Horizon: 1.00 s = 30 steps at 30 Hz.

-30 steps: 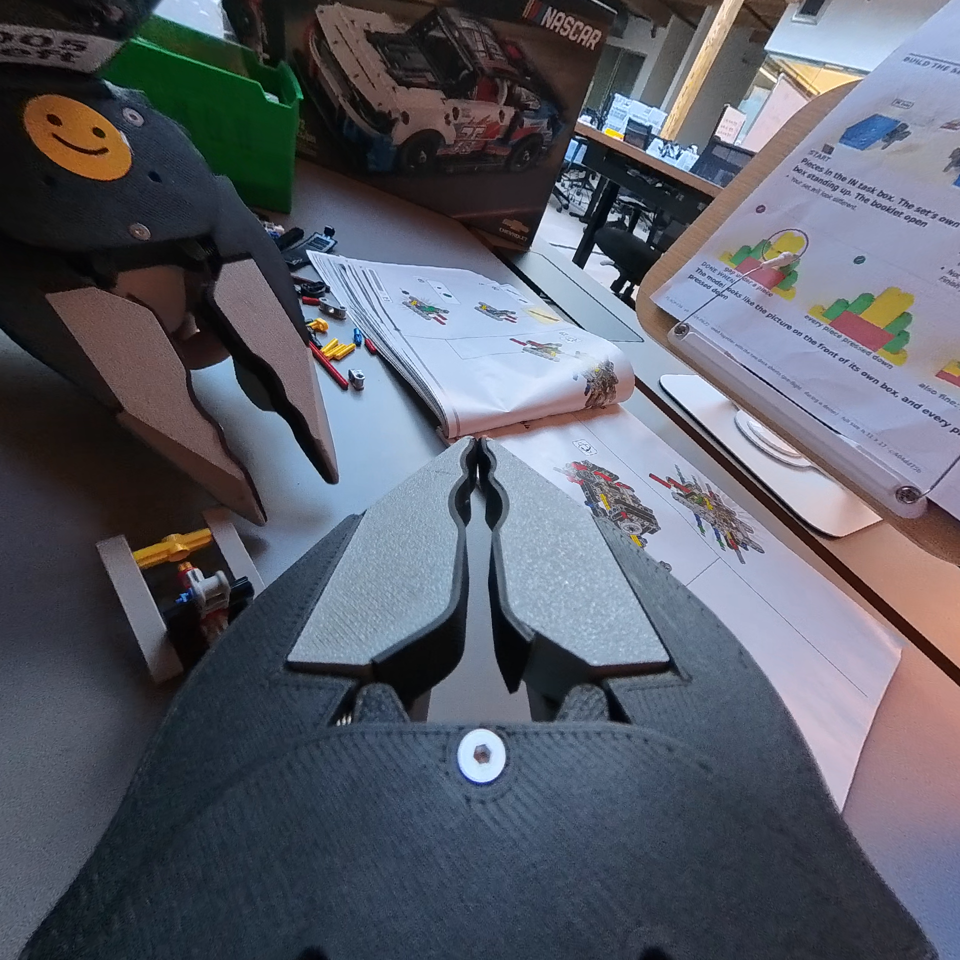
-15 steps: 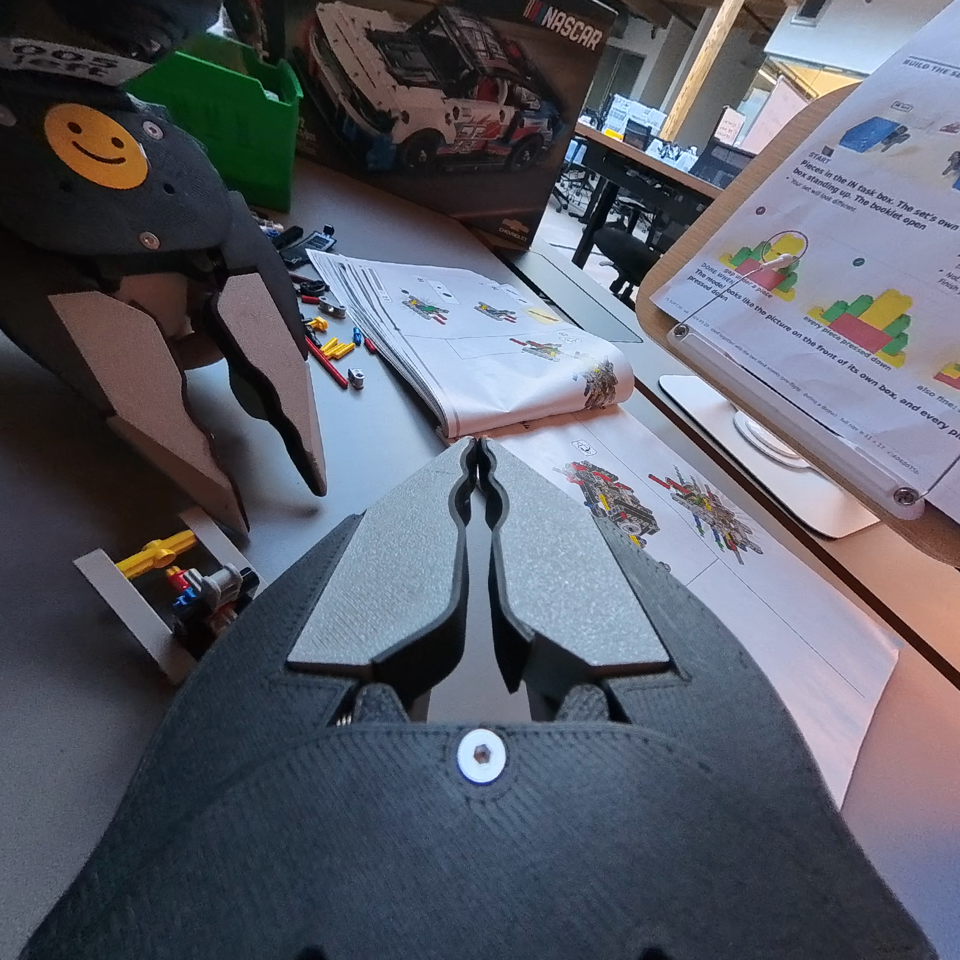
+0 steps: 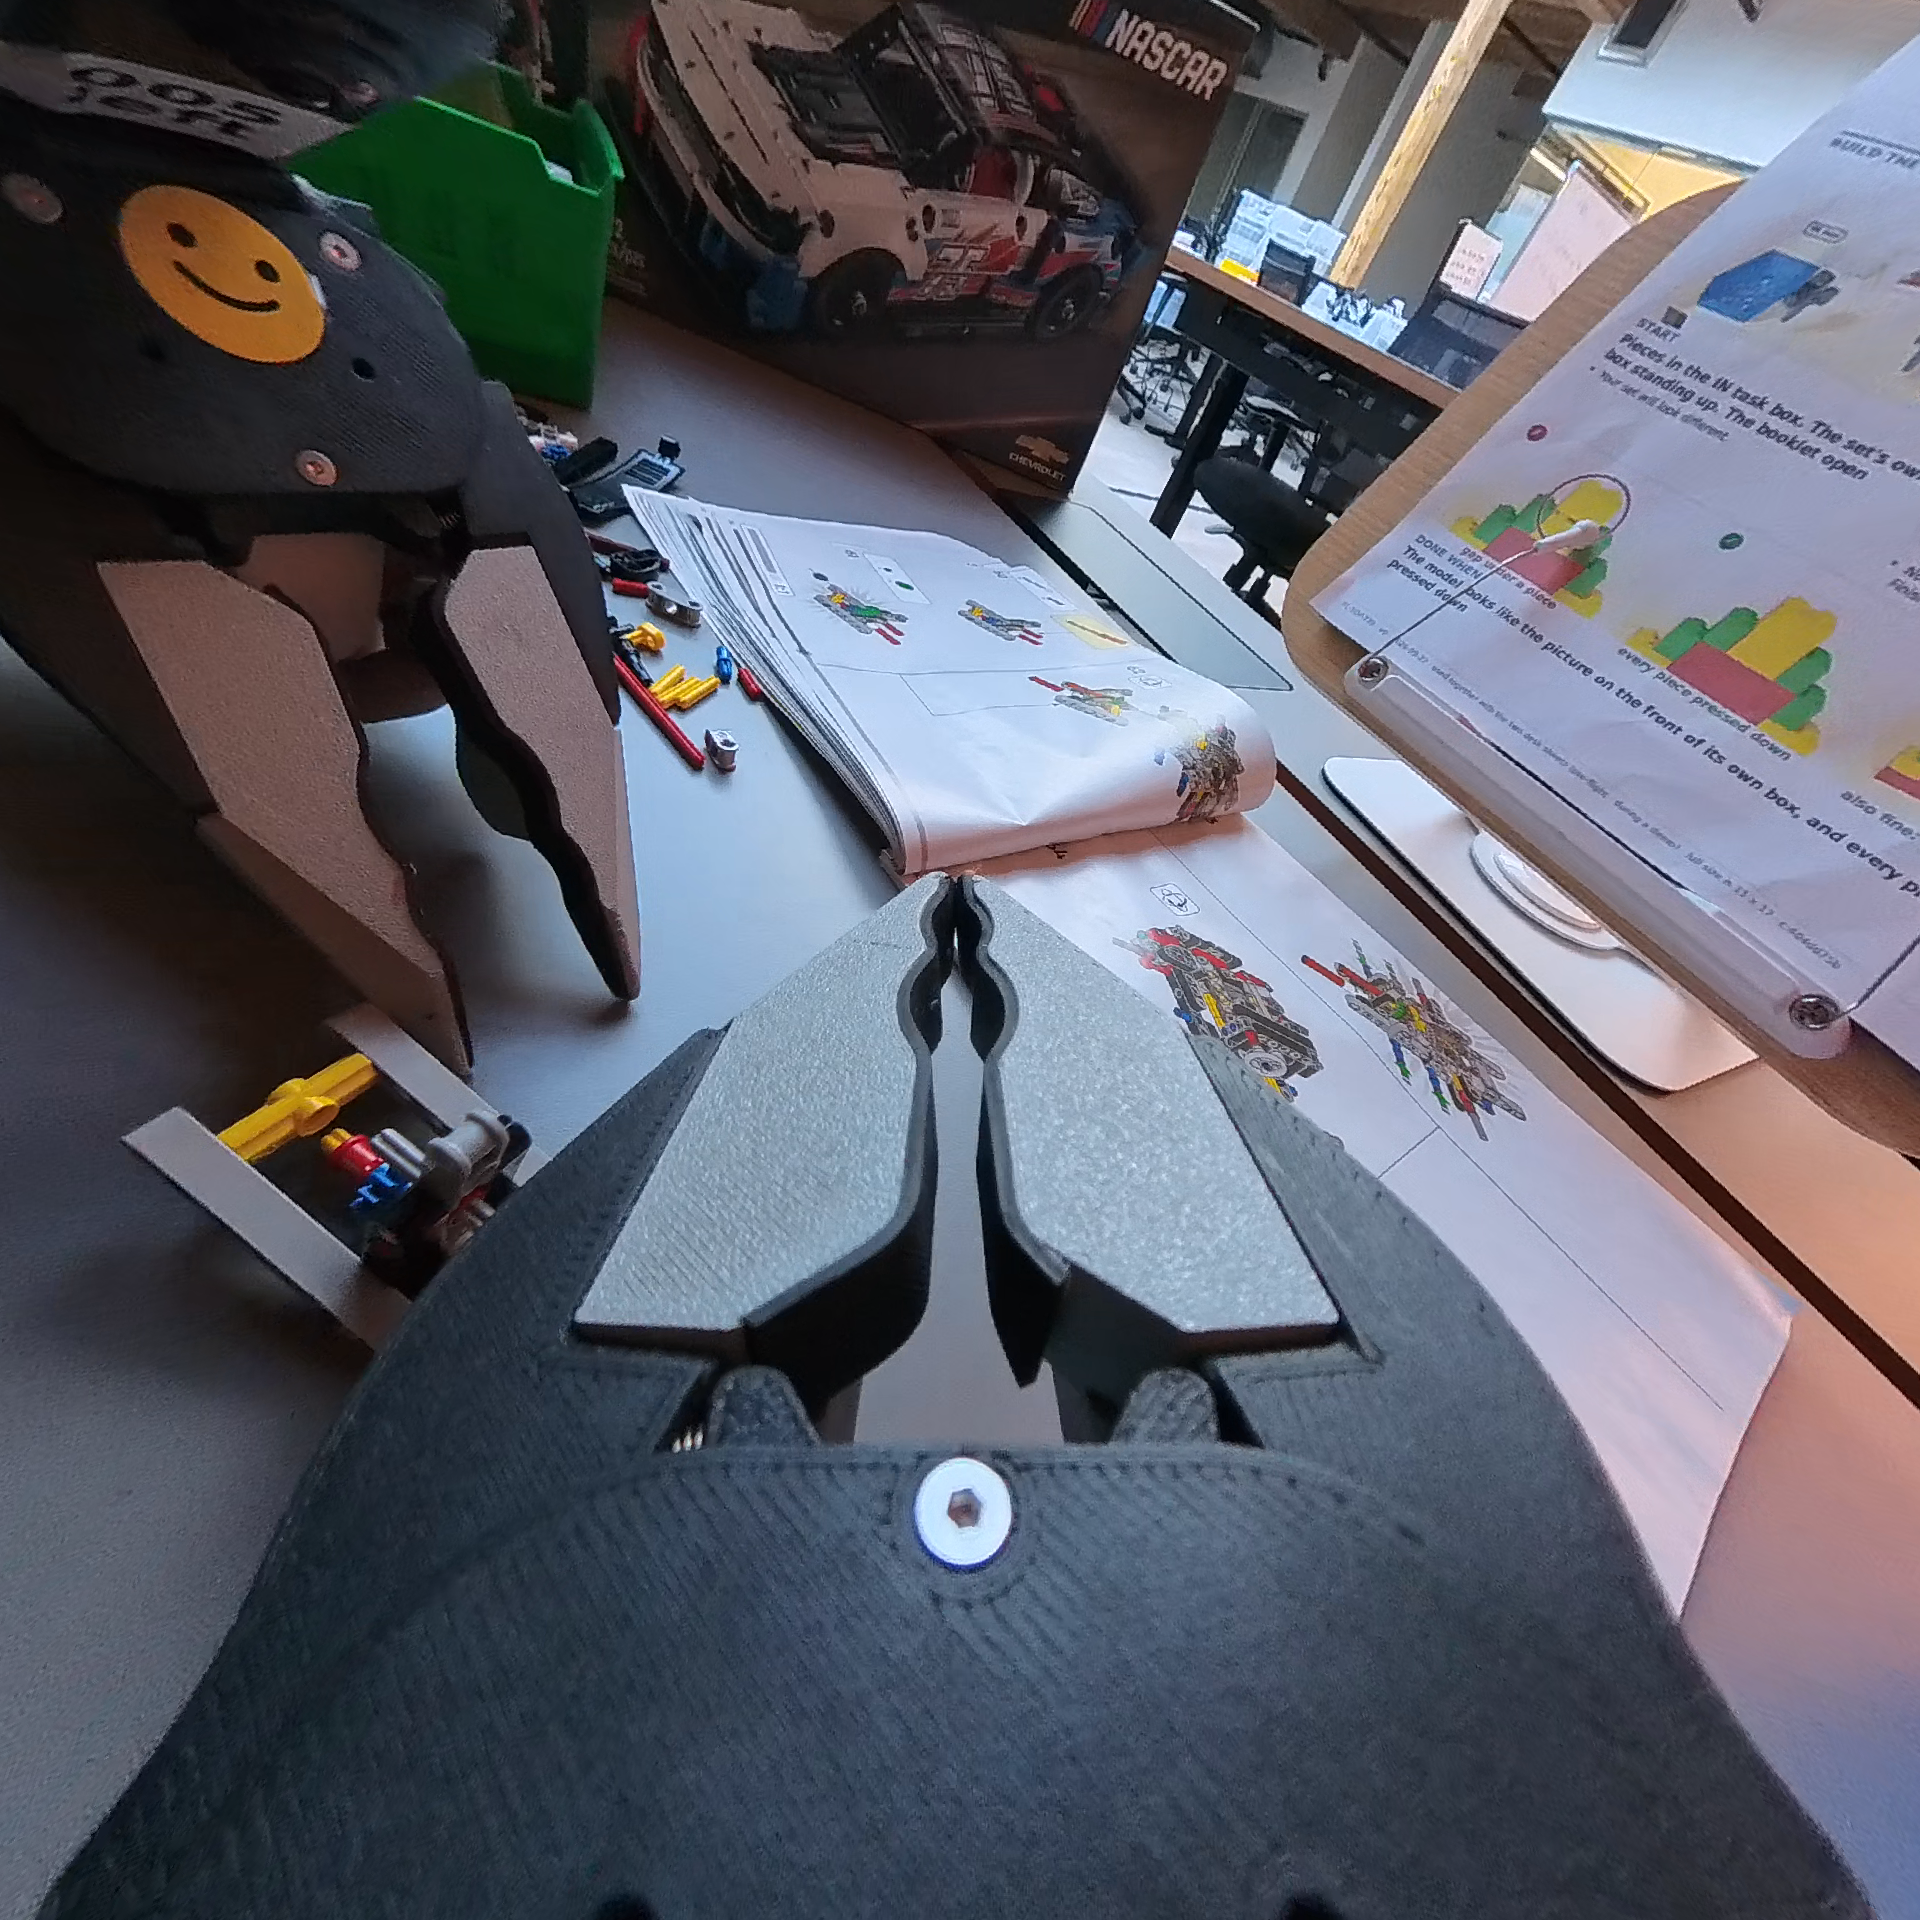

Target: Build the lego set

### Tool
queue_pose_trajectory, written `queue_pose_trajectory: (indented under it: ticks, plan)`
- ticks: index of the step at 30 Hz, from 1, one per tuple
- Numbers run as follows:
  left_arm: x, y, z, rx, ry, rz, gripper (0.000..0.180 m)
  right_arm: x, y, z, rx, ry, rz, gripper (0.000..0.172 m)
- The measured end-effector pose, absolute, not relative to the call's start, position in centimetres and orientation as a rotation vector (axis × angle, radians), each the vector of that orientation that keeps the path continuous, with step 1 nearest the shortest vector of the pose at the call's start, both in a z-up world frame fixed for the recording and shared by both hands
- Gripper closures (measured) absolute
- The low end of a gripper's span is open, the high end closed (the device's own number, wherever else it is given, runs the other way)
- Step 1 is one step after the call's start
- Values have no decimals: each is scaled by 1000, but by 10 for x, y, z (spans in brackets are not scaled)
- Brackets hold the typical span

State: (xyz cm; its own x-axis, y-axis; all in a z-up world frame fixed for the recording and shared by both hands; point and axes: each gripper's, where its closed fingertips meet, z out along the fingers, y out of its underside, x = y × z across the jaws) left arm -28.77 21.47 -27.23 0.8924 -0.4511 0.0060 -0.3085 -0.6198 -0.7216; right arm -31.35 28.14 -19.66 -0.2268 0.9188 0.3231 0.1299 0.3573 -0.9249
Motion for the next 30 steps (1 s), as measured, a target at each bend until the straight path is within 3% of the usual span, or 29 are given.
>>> queue_pose_trajectory:
  ticks: [30]
  plan:
    - [-314, 211, -270, -2302, 521, -156, 145, -310, 282, -190, -914, -1579, 961, 172]
